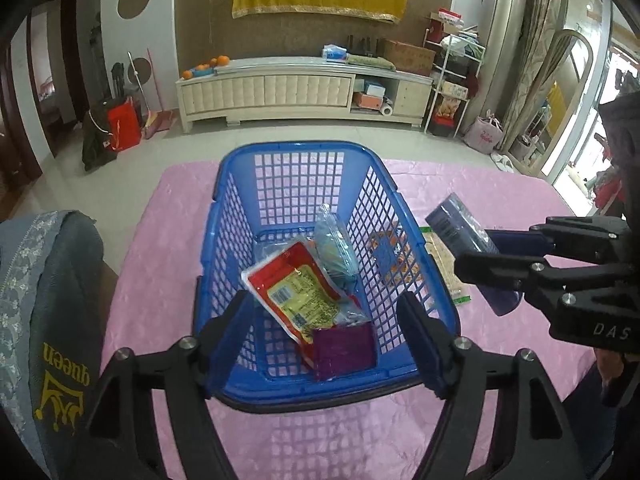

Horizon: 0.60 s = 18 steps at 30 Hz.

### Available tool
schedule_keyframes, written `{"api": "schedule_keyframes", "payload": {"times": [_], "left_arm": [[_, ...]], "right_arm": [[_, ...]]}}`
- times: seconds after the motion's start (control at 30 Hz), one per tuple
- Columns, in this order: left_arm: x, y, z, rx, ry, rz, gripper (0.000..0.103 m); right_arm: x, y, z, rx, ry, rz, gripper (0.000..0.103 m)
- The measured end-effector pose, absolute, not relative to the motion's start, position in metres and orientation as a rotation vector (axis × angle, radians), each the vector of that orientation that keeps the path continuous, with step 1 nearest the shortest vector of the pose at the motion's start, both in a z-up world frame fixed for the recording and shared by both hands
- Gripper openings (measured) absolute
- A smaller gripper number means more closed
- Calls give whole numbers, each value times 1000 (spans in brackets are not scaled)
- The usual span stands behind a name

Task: Organize snacks
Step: 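Lower the Doublemint tube into the basket and open the right tool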

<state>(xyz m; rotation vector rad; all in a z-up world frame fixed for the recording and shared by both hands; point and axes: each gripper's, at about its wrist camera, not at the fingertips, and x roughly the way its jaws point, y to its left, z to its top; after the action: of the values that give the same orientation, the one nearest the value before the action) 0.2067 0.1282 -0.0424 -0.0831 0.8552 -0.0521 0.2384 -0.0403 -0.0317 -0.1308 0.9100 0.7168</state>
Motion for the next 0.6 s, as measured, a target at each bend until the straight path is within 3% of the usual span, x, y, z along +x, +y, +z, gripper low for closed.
{"api": "schedule_keyframes", "payload": {"times": [0.6], "left_arm": [[182, 166, -19, -107, 799, 24, 76]], "right_arm": [[234, -1, -15, -217, 863, 800, 35]]}}
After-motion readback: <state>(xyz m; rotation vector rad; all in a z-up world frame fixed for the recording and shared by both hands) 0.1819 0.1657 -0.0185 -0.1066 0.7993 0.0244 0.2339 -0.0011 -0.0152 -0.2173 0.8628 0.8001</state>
